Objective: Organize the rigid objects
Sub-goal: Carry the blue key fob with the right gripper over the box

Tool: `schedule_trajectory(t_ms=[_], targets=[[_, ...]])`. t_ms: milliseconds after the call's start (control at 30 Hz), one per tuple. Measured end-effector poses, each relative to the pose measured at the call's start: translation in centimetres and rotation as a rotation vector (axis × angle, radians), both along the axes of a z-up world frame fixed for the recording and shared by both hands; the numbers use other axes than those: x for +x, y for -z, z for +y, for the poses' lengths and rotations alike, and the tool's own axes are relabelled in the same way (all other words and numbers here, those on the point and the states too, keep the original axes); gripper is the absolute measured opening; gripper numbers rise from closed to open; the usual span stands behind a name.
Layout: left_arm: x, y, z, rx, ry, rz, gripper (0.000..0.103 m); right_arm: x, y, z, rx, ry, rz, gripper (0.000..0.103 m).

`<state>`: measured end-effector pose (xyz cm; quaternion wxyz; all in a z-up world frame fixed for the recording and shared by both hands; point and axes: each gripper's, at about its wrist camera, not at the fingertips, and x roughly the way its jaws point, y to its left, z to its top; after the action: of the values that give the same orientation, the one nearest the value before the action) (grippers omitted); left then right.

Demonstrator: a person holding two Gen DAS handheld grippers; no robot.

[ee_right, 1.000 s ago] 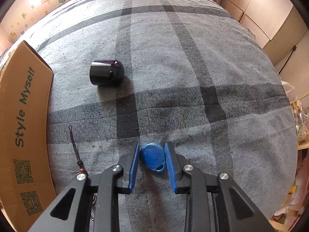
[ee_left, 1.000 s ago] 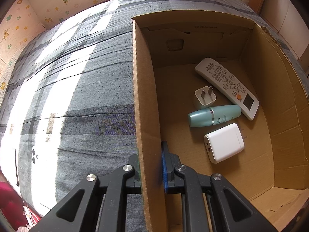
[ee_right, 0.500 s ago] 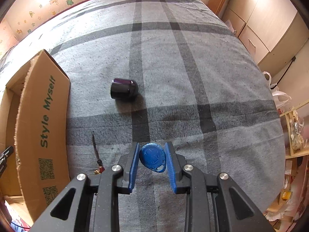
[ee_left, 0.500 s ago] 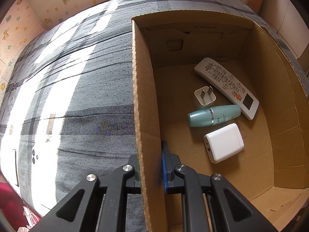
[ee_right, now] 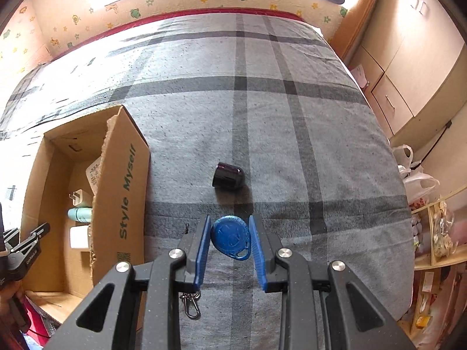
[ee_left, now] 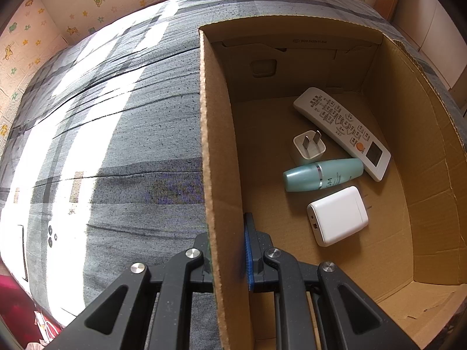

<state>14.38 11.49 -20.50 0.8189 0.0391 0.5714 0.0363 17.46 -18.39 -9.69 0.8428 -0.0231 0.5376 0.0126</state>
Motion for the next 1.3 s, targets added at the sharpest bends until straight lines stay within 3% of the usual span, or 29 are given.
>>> schedule_trajectory(t_ms=[533, 900, 1300], targets=[[0.0, 0.0, 0.0, -0.002, 0.0, -0.001, 0.014, 1.3, -3.2, 9.4, 0.022, -0.192, -0.055, 0.028], [0.1, -0.1, 0.2, -0.009, -0.001, -0.001, 0.014, 1.8, -1.8, 15.5, 0.037, -0.304, -0.029, 0.028], [-0.1, 0.0, 0.4, -0.014, -0.004, -0.003, 0.014, 2.9, 2.0, 19.7, 0.048, -0.355, 0.031, 0.028]])
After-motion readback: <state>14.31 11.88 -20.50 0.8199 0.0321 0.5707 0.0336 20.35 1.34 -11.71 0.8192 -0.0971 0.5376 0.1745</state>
